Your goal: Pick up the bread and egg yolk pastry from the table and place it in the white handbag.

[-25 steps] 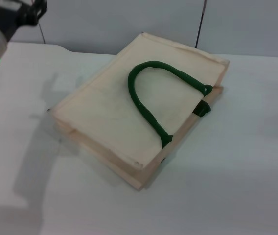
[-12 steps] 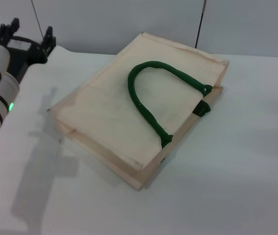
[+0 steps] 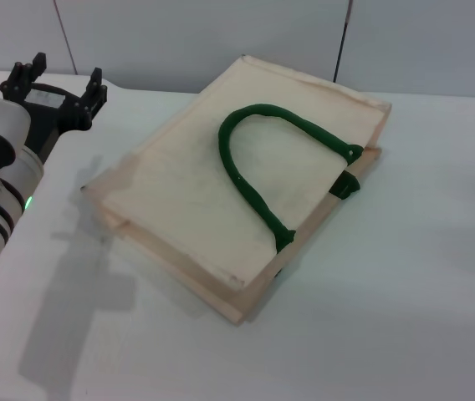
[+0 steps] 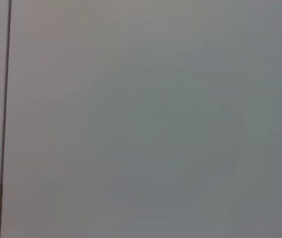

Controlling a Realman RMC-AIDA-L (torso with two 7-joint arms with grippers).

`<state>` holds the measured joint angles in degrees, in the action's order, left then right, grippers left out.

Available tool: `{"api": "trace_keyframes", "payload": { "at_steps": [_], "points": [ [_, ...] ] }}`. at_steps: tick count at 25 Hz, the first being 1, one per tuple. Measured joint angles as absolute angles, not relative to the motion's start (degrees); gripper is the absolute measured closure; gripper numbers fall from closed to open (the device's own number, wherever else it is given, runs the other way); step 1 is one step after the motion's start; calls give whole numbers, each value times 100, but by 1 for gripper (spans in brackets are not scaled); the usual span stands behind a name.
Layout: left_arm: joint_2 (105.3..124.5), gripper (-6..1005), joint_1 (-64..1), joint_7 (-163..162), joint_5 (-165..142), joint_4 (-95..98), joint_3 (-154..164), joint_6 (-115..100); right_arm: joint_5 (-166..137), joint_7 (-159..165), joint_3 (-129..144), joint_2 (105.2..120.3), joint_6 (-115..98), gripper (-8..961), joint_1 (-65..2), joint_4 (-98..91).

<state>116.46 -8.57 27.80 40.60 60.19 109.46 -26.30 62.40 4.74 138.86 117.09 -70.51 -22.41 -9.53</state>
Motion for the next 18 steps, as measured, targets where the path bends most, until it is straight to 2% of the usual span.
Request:
{"api": "trace_keyframes", "payload": {
  "at_steps": [18],
  "points": [
    [11639,228,-1052,2768,4183,5843,10932,-2637,6293,466,13860,11686,-6978,152,-2337,-920]
  ]
}}
